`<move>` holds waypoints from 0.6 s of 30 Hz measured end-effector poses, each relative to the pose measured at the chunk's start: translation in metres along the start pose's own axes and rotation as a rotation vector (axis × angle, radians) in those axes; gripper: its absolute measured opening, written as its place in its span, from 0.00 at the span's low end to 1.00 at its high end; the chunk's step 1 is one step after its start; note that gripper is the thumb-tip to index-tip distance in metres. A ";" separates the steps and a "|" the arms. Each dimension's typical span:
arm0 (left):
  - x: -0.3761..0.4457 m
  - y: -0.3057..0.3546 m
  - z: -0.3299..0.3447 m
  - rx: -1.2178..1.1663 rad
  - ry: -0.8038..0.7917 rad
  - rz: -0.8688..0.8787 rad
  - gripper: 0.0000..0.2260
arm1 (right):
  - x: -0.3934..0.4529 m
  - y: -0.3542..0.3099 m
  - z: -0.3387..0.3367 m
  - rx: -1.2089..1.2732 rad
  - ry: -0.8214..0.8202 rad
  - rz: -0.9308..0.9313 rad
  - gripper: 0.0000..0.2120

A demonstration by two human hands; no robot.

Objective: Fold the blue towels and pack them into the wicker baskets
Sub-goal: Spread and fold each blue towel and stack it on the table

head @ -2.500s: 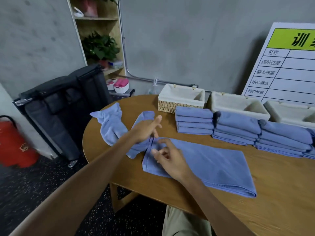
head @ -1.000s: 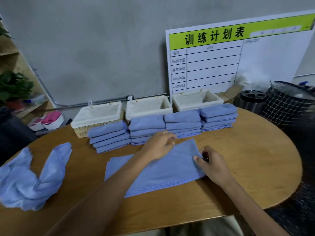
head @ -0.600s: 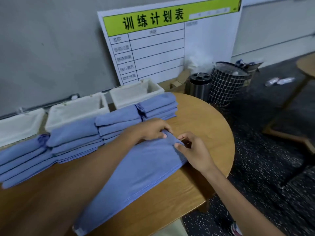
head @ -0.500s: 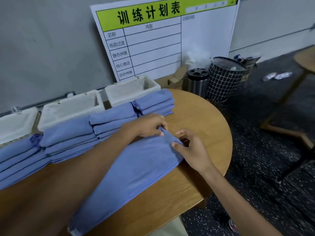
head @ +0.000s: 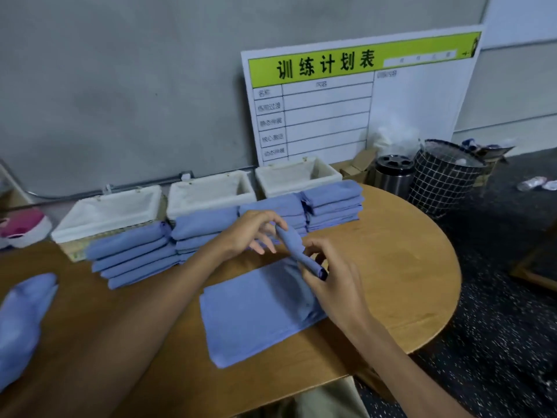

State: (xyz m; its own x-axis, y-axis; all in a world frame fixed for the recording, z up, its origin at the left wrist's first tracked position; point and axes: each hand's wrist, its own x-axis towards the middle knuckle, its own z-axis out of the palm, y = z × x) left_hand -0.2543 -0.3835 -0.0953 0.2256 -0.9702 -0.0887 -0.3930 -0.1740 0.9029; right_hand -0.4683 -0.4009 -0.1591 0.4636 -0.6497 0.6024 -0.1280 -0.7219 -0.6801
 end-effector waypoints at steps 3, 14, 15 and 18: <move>-0.046 -0.019 -0.032 -0.094 0.045 -0.053 0.24 | -0.006 -0.024 0.028 -0.039 -0.081 -0.080 0.22; -0.136 -0.115 -0.051 0.335 0.226 -0.096 0.26 | -0.048 -0.056 0.111 -0.307 -0.556 -0.262 0.18; -0.135 -0.120 -0.048 0.488 0.234 -0.067 0.24 | -0.049 -0.054 0.109 -0.345 -0.561 -0.263 0.24; -0.127 -0.114 -0.036 0.694 0.397 0.092 0.21 | -0.036 -0.059 0.095 -0.152 -0.344 -0.145 0.20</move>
State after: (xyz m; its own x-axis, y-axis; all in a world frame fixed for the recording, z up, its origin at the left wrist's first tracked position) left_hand -0.2060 -0.2340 -0.1716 0.4141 -0.8759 0.2478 -0.8604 -0.2877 0.4207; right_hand -0.3941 -0.3124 -0.1800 0.7499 -0.4393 0.4947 -0.1562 -0.8441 -0.5129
